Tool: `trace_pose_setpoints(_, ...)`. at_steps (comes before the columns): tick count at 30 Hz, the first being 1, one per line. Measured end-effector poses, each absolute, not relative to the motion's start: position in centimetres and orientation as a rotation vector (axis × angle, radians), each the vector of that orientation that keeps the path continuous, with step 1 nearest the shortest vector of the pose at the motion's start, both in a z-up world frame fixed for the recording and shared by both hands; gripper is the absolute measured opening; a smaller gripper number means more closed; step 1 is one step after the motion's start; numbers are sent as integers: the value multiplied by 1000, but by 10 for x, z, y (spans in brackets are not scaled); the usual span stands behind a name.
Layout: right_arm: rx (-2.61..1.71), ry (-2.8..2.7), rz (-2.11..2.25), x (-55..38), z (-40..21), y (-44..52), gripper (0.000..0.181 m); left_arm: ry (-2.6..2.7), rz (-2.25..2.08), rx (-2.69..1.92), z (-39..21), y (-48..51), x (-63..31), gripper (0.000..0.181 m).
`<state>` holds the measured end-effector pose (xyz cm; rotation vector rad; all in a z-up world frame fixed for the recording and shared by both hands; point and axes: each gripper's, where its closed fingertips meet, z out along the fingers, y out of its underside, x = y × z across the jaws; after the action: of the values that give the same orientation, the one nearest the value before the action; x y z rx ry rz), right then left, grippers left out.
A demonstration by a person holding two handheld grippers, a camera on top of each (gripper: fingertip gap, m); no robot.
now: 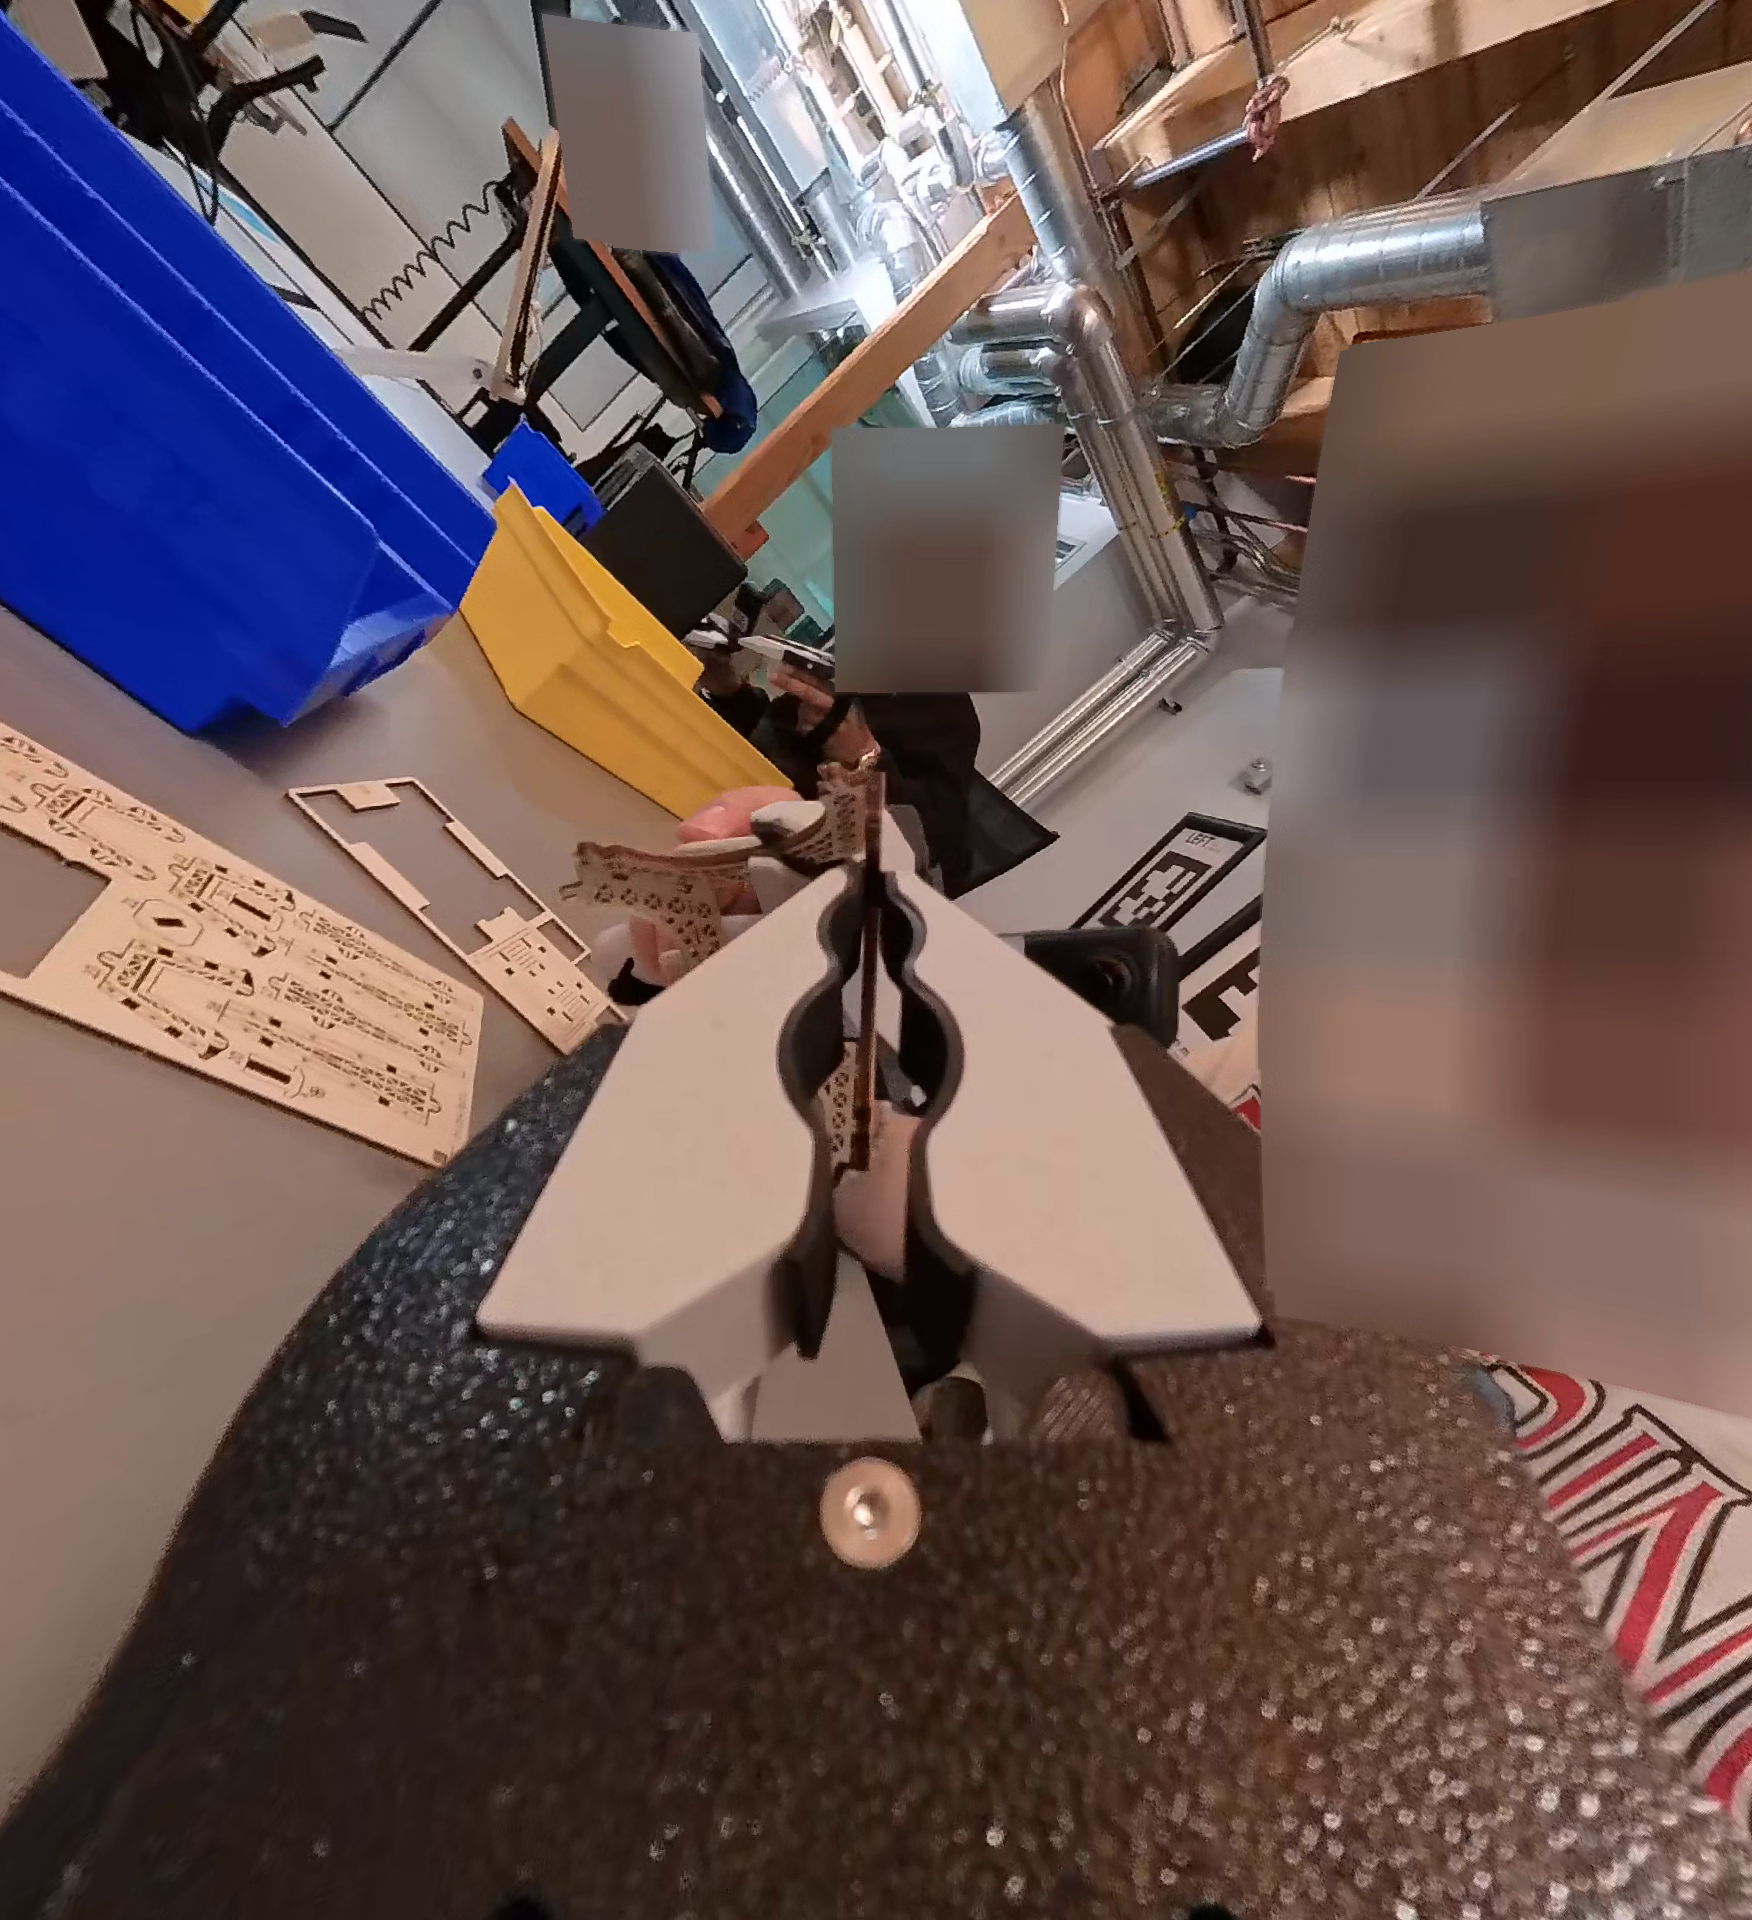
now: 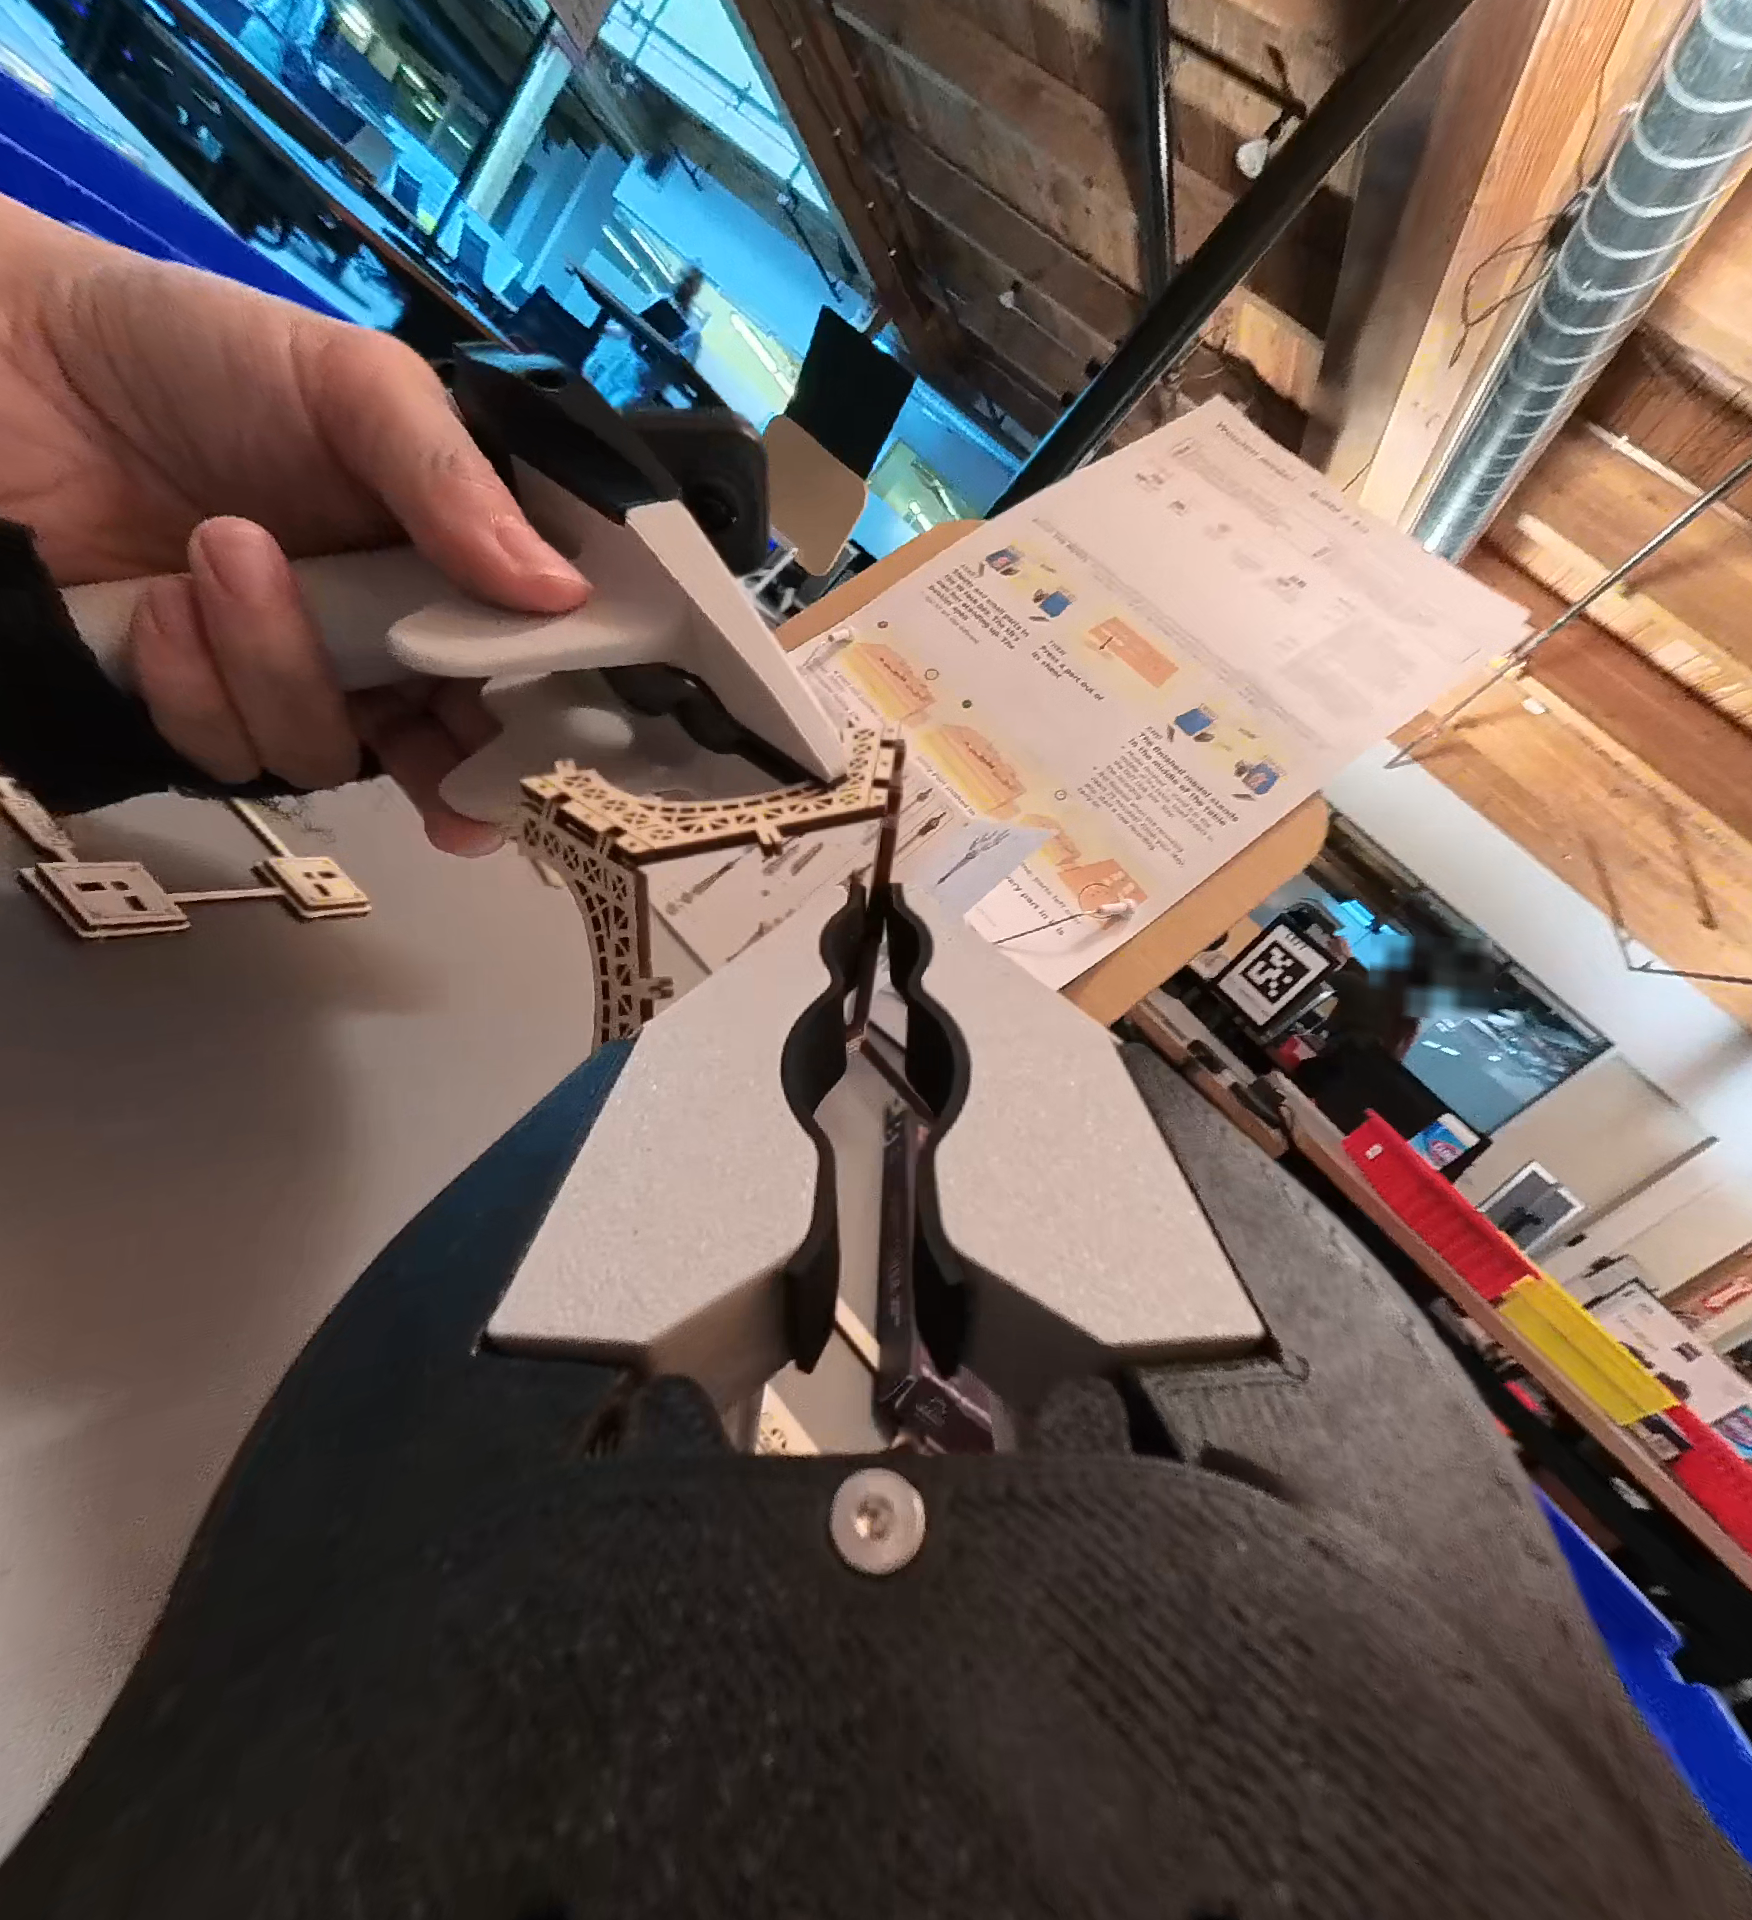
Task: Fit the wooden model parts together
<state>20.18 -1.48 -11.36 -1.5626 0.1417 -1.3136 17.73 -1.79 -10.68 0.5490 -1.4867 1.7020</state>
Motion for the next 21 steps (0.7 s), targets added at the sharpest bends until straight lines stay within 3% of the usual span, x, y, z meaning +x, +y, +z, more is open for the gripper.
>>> trace_pose_setpoints(6,-1505,100,-1376,195,-104,-13,9,-1512,1688,534,-108,-19,174,0)
trace_pose_setpoints(21,-1627,-6,-1563,198,-109,-16,1,-1539,1680,539,-111,-19,174,0)
